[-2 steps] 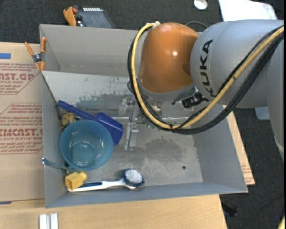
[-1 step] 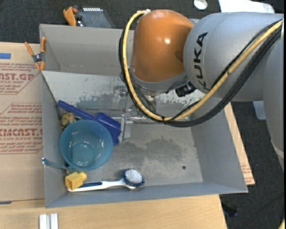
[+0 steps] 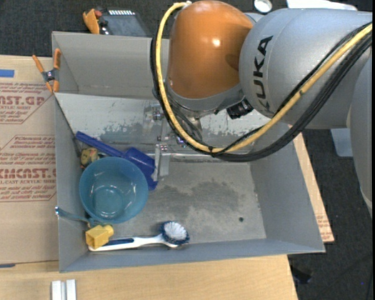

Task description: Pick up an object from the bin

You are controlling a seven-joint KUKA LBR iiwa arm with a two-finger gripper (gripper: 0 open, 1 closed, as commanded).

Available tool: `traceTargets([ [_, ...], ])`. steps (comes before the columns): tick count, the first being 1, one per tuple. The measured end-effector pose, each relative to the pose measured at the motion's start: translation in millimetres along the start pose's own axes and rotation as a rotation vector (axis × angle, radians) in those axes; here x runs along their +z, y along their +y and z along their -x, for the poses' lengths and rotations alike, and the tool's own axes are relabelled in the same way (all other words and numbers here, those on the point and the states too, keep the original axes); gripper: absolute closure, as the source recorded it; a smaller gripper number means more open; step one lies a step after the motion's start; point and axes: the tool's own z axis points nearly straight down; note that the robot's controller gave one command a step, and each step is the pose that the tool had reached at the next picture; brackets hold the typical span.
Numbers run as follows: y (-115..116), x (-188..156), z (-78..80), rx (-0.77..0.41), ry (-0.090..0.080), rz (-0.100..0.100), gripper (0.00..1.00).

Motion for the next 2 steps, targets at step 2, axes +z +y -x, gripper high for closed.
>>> traceTargets([
  [2,62.3,52.4,17.2,-0.01,-0.012,0.005,0.0],
])
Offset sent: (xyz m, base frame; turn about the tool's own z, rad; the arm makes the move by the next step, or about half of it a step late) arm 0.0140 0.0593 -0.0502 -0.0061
